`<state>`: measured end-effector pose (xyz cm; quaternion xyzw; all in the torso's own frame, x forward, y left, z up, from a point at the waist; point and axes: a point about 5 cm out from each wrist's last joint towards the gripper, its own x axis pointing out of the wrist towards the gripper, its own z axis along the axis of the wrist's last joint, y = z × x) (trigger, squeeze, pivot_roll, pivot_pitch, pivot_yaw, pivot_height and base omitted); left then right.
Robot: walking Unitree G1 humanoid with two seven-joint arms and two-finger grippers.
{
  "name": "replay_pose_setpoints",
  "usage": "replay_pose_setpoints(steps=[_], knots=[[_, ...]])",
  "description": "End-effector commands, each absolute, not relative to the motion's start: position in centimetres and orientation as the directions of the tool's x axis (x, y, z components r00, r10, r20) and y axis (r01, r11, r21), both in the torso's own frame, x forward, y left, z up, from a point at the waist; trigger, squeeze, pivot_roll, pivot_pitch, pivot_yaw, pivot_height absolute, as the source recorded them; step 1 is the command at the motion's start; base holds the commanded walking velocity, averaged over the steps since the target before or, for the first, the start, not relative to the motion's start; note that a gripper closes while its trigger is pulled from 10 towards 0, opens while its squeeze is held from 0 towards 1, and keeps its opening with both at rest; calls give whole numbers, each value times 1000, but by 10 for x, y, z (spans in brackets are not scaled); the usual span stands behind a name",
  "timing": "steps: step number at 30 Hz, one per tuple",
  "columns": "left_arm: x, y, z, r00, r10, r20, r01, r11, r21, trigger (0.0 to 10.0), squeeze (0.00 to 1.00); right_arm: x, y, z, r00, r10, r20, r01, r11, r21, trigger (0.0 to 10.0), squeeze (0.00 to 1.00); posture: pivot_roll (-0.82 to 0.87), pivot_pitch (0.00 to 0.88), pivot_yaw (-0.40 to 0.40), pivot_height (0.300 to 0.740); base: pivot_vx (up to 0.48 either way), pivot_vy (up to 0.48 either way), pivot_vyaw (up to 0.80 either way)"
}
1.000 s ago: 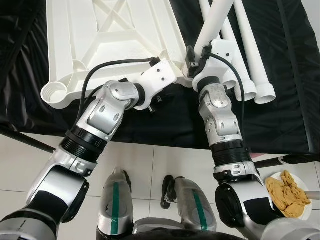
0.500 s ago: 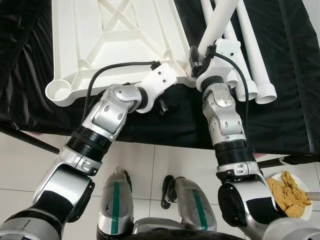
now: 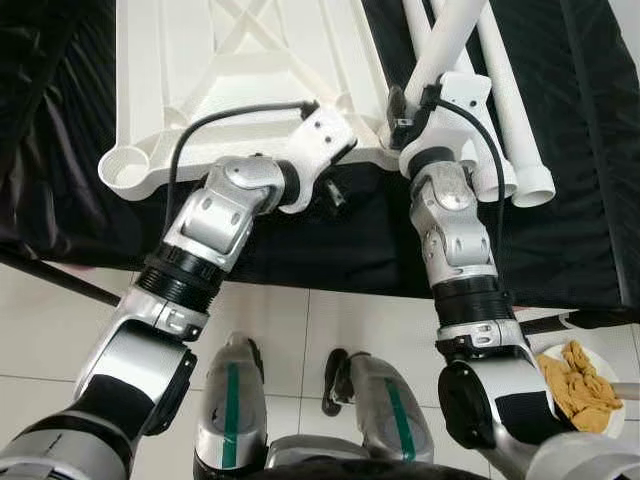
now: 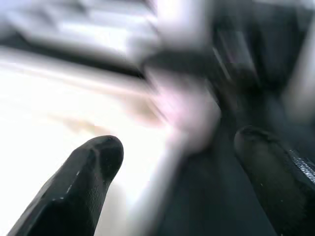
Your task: Building children table
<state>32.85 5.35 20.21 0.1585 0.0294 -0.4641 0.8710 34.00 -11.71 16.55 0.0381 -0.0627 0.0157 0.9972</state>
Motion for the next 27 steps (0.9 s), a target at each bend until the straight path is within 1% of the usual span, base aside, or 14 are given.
replay_pose_setpoints(steps=[1, 3, 5, 6, 9, 13, 16, 20, 24, 25, 27], knots=[[328, 54, 213, 580, -803, -137, 802, 533, 270, 10000, 0, 339, -122, 157, 996, 20, 91, -25, 998, 54, 10000, 0, 81, 73, -59, 740, 0, 0, 0], [328, 54, 213, 579, -804, -137, 802, 531, 273, 10000, 0, 339, -123, 157, 996, 20, 91, -25, 998, 53, 10000, 0, 81, 73, -59, 740, 0, 0, 0], [332, 54, 212, 602, -787, -137, 785, 552, 281, 10000, 0, 339, -123, 157, 996, 20, 91, -25, 998, 52, 10000, 0, 79, 73, -59, 740, 0, 0, 0], [336, 53, 206, 625, -763, -164, 768, 565, 302, 10000, 0, 339, -124, 158, 996, 20, 92, -25, 998, 51, 10000, 0, 79, 73, -60, 740, 0, 0, 0], [338, 51, 199, 641, -743, -193, 755, 568, 327, 10000, 0, 339, -124, 158, 995, 21, 94, -26, 998, 50, 10000, 0, 77, 72, -59, 740, 0, 0, 0], [339, 49, 190, 652, -725, -223, 748, 568, 343, 10000, 0, 339, -124, 158, 995, 22, 96, -27, 998, 50, 10000, 0, 75, 71, -58, 740, 0, 0, 0], [339, 45, 171, 669, -680, -300, 738, 560, 376, 10000, 0, 339, -124, 159, 995, 19, 97, -24, 998, 50, 10000, 0, 73, 70, -57, 740, 0, 0, 0], [340, 47, 155, 680, -637, -363, 732, 559, 390, 10000, 0, 339, -125, 159, 995, 17, 99, -21, 999, 49, 10000, 0, 69, 68, -55, 740, 0, 0, 0], [340, 49, 147, 686, -611, -395, 728, 562, 393, 10000, 0, 338, -126, 160, 995, 15, 101, -20, 999, 49, 10000, 0, 68, 68, -54, 740, 0, 0, 0], [341, 52, 140, 690, -585, -425, 724, 557, 407, 10000, 0, 338, -127, 160, 995, 14, 101, -19, 999, 48, 10000, 0, 67, 66, -54, 740, 0, 0, 0], [341, 52, 140, 690, -585, -425, 724, 557, 407, 10000, 0, 338, -127, 160, 995, 14, 101, -19, 999, 48, 10000, 0, 67, 66, -54, 740, 0, 0, 0]])
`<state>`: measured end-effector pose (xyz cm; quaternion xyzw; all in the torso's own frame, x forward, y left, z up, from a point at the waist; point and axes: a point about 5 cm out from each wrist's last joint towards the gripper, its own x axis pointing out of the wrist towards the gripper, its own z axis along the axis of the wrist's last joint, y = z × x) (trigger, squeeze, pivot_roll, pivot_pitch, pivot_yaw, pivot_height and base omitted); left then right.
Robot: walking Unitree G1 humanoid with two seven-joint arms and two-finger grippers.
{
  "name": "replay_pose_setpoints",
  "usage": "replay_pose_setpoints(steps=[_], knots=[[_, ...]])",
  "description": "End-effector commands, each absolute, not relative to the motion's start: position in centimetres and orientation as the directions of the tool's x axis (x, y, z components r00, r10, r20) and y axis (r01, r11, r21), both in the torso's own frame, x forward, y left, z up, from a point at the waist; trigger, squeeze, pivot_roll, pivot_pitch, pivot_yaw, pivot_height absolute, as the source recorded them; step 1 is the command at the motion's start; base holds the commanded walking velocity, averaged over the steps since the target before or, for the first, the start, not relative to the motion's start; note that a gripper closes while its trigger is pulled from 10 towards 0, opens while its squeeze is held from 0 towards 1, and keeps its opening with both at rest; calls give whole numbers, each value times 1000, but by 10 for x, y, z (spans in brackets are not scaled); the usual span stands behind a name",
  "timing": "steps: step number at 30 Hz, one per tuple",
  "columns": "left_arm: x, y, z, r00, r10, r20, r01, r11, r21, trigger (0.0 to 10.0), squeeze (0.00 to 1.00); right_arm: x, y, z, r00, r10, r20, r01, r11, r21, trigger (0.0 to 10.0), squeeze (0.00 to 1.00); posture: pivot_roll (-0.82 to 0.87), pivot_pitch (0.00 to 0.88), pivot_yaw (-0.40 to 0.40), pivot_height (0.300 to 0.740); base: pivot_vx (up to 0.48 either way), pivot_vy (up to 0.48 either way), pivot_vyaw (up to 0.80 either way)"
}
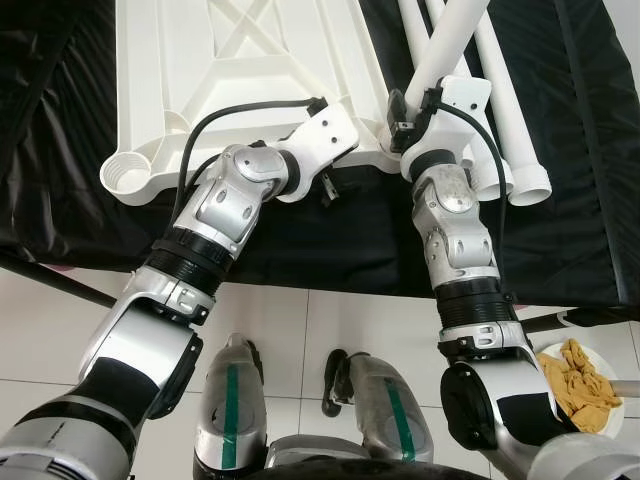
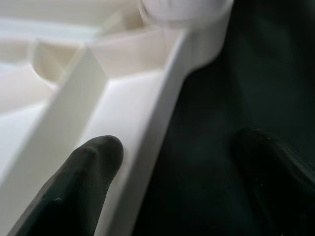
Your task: Building children table
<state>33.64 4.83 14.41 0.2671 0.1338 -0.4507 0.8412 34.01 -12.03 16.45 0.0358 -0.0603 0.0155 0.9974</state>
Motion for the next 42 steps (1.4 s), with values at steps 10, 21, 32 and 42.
replay_pose_setpoints(steps=[10, 21, 32, 42], knots=[[333, 58, 116, 603, -602, -523, 797, 477, 369, 0, 0, 338, -128, 159, 995, 15, 101, -20, 999, 41, 10000, 0, 59, 52, -50, 740, 0, 0, 0], [322, 49, 118, 525, -675, -519, 850, 449, 277, 0, 0, 333, -130, 157, 990, 45, 132, -49, 998, 31, 10000, 0, 57, 48, -47, 740, 0, 0, 0], [319, 48, 118, 524, -659, -540, 850, 448, 278, 2627, 0, 324, -136, 152, 986, 65, 151, -69, 997, 25, 10000, 0, 55, 56, -41, 740, 0, 0, 0], [323, 52, 118, 543, -617, -569, 831, 495, 256, 10000, 0, 310, -141, 152, 965, 92, 247, -114, 991, 74, 10000, 0, 58, 69, -36, 740, 0, 0, 0]])
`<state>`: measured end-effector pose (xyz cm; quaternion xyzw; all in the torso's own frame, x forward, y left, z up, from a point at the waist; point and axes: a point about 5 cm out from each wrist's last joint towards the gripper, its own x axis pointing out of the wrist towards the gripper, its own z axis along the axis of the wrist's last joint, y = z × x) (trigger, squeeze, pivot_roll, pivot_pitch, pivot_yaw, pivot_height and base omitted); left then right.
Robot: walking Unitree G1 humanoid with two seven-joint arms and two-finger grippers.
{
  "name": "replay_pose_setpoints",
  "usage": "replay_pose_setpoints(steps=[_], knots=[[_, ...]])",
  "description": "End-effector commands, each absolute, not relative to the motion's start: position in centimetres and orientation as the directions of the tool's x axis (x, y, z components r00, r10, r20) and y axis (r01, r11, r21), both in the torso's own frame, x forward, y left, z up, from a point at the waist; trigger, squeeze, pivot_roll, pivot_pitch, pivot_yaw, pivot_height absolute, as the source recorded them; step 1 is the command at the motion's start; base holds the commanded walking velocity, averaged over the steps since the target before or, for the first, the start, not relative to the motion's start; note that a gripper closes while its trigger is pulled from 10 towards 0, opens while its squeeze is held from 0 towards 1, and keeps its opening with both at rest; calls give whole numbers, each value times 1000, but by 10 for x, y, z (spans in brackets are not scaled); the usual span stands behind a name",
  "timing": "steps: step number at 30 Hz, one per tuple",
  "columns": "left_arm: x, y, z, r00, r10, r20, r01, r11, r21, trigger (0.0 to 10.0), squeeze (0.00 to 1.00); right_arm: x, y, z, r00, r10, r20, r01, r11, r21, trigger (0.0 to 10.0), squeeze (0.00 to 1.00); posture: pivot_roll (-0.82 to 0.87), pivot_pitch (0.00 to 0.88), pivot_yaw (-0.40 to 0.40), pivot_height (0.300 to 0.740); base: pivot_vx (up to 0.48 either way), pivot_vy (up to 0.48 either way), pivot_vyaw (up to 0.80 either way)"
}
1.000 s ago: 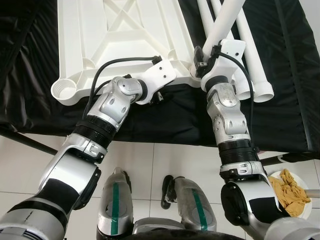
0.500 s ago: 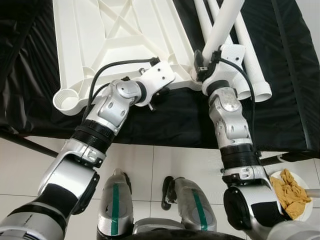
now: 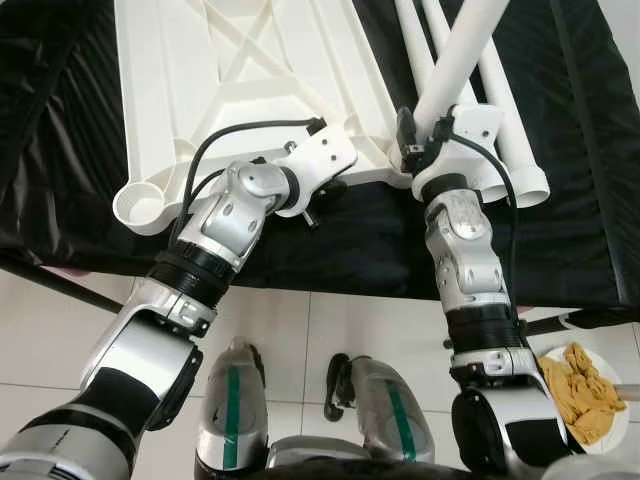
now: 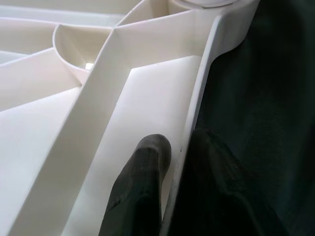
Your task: Building children table
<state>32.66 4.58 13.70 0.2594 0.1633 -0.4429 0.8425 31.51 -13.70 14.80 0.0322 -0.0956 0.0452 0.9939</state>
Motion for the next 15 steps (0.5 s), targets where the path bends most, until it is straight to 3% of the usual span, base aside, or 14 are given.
replay_pose_setpoints(steps=[1, 15], knots=[[323, 53, 119, 542, -617, -570, 831, 495, 255, 10000, 0, 307, -142, 153, 960, 97, 264, -121, 990, 76, 10000, 0, 56, 71, -35, 740, 0, 0, 0], [326, 55, 122, 545, -607, -578, 827, 501, 255, 10000, 0, 299, -147, 148, 951, 102, 292, -129, 989, 76, 10000, 0, 54, 78, -29, 740, 0, 0, 0]])
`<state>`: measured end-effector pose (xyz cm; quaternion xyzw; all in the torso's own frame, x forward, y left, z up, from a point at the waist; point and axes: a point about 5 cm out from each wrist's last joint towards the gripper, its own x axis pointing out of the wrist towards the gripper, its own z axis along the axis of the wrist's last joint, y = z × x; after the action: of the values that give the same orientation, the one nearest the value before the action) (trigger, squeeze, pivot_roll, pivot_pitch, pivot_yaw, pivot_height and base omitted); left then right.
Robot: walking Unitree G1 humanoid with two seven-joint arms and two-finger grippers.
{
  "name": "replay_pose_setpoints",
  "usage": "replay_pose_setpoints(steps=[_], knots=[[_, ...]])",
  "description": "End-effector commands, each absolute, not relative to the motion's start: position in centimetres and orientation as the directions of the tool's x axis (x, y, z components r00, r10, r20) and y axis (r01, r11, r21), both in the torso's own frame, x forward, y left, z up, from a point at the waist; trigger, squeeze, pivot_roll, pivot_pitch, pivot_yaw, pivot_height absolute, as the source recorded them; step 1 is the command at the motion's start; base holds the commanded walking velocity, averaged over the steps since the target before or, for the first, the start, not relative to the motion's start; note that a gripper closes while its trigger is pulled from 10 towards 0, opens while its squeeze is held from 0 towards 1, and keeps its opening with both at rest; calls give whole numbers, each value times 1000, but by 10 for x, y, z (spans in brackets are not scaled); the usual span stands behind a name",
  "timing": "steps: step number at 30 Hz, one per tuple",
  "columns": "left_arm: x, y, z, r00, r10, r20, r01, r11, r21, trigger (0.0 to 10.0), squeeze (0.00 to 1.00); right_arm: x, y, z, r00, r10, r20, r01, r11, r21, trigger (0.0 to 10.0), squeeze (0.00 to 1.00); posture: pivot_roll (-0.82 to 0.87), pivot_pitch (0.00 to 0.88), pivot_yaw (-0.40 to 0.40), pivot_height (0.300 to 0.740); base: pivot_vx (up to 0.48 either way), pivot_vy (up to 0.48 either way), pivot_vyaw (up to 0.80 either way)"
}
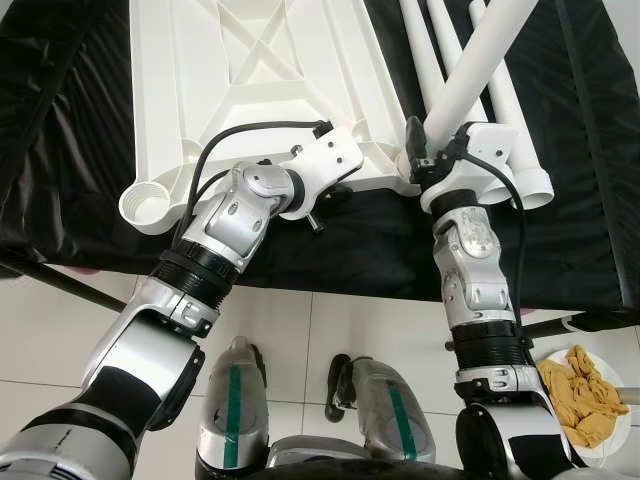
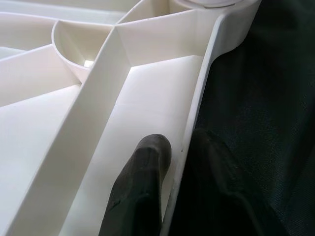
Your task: Building children table
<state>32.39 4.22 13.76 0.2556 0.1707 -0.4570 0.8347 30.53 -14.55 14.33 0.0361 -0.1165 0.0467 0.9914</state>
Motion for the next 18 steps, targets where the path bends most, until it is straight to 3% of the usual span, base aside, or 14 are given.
replay_pose_setpoints(steps=[1, 7, 9, 18], knots=[[326, 55, 122, 545, -607, -579, 827, 501, 254, 10000, 0, 299, -146, 148, 951, 103, 292, -130, 989, 75, 10000, 0, 54, 80, -28, 740, 0, 0, 0], [326, 55, 123, 549, -604, -578, 825, 502, 259, 10000, 0, 299, -146, 146, 953, 100, 286, -125, 990, 69, 10000, 0, 55, 81, -29, 740, 0, 0, 0], [328, 55, 129, 557, -606, -568, 819, 513, 256, 10000, 0, 299, -156, 146, 958, -74, 277, 66, 997, 37, 10000, 0, 62, 92, -32, 740, 0, 0, 0], [329, 51, 137, 564, -618, -548, 815, 525, 248, 10000, 0, 298, -163, 147, 925, -236, 299, 223, 972, 79, 10000, 0, 68, 98, -29, 740, 0, 0, 0]])
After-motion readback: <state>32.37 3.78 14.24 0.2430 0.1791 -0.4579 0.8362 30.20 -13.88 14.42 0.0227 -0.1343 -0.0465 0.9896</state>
